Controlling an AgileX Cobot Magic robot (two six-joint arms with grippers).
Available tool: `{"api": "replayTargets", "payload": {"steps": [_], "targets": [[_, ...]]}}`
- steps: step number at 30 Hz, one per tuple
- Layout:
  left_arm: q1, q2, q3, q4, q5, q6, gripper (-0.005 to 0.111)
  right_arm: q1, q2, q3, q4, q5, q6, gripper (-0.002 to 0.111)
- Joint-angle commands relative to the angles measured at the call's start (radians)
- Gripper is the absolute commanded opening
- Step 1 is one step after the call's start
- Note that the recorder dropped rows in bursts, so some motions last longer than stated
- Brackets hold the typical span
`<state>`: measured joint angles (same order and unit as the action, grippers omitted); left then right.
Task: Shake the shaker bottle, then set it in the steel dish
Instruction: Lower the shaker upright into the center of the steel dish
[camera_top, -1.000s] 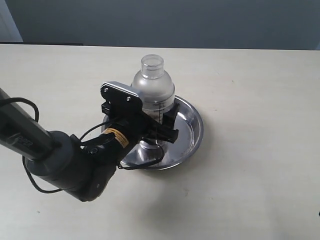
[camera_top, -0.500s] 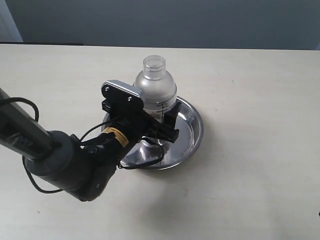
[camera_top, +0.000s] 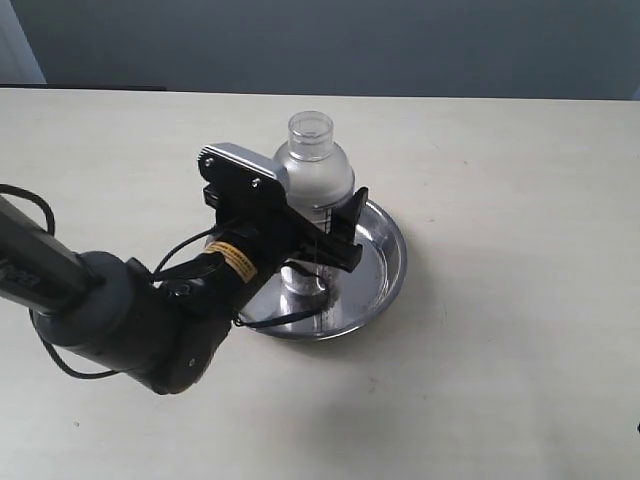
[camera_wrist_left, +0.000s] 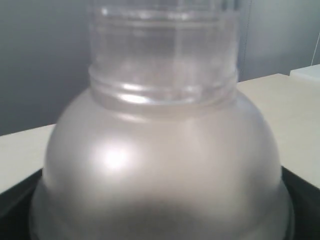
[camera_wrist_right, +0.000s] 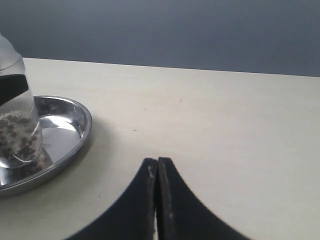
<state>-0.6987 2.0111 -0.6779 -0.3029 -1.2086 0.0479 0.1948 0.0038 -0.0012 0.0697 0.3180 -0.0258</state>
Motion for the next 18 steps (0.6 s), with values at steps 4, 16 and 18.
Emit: {"api": "replayTargets", "payload": {"steps": [4, 16, 18], "targets": [[0.002, -0.042, -0.003, -0.020, -0.013, 0.068, 0.089, 0.004, -0.004, 0.001, -0.005, -0.013, 0.000, -0.001], [0.002, -0.122, -0.003, -0.020, -0.013, 0.172, 0.089, 0.004, -0.004, 0.001, -0.005, -0.013, 0.000, -0.001], [0.002, -0.139, -0.003, -0.020, -0.013, 0.196, 0.089, 0.004, -0.004, 0.001, -0.005, -0.013, 0.000, -0.001]]}}
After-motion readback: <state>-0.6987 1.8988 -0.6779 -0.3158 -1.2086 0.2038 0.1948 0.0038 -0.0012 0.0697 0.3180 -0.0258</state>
